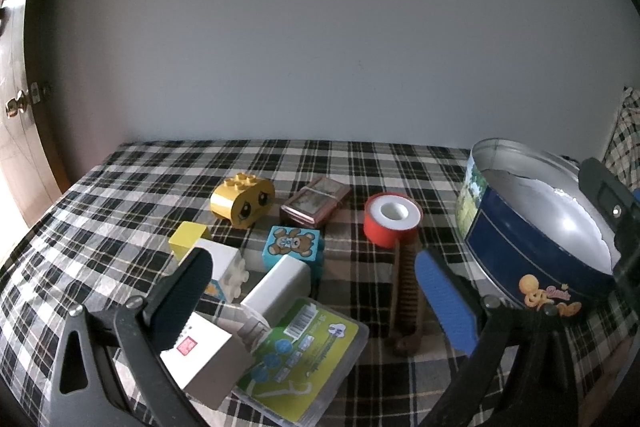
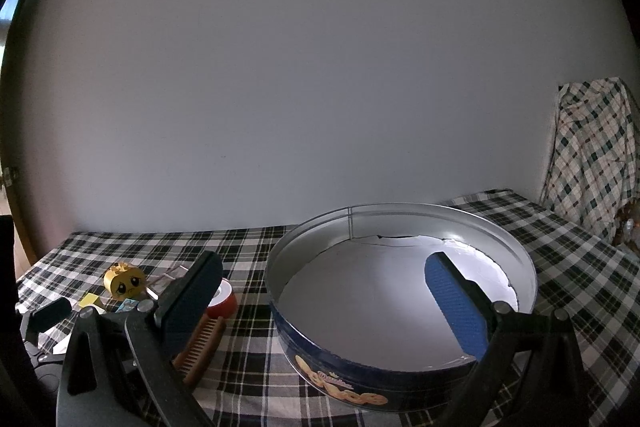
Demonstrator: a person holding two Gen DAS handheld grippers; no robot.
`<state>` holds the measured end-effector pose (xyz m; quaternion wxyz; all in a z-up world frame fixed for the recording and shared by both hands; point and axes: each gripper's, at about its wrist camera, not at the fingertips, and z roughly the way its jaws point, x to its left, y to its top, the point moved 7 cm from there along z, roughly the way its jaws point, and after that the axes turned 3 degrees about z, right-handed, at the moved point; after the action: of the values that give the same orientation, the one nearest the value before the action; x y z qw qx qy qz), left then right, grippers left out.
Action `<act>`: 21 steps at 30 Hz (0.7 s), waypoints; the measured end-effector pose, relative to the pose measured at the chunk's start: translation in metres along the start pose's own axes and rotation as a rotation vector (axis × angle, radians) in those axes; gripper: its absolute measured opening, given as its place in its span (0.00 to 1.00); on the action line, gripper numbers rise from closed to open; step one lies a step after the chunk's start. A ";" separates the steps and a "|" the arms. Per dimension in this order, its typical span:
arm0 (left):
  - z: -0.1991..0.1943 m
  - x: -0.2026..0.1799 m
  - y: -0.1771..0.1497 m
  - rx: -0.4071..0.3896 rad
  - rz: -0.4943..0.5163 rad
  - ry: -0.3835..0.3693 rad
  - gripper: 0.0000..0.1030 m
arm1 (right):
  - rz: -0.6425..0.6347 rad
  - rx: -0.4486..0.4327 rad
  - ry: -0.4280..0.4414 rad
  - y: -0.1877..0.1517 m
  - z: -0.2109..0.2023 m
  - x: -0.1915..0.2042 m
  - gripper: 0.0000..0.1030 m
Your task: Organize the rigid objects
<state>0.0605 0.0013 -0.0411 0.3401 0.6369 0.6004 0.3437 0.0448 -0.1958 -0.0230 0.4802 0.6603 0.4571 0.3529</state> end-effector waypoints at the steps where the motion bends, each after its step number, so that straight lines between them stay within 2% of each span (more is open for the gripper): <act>1: 0.001 0.000 0.001 0.002 -0.001 0.000 1.00 | -0.001 -0.002 0.000 0.000 0.000 0.000 1.00; 13: 0.008 0.007 -0.001 0.030 -0.032 -0.019 1.00 | -0.011 0.002 0.018 -0.001 -0.003 0.003 1.00; 17: 0.007 0.011 -0.003 0.051 -0.003 -0.017 1.00 | -0.024 0.012 0.034 -0.002 -0.002 0.007 1.00; 21: -0.007 0.034 -0.005 0.067 0.017 -0.009 1.00 | -0.037 0.007 0.038 -0.002 -0.004 0.009 1.00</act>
<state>0.0531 0.0360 -0.0406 0.3182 0.6547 0.6045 0.3234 0.0435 -0.1858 -0.0233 0.4757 0.6465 0.4795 0.3548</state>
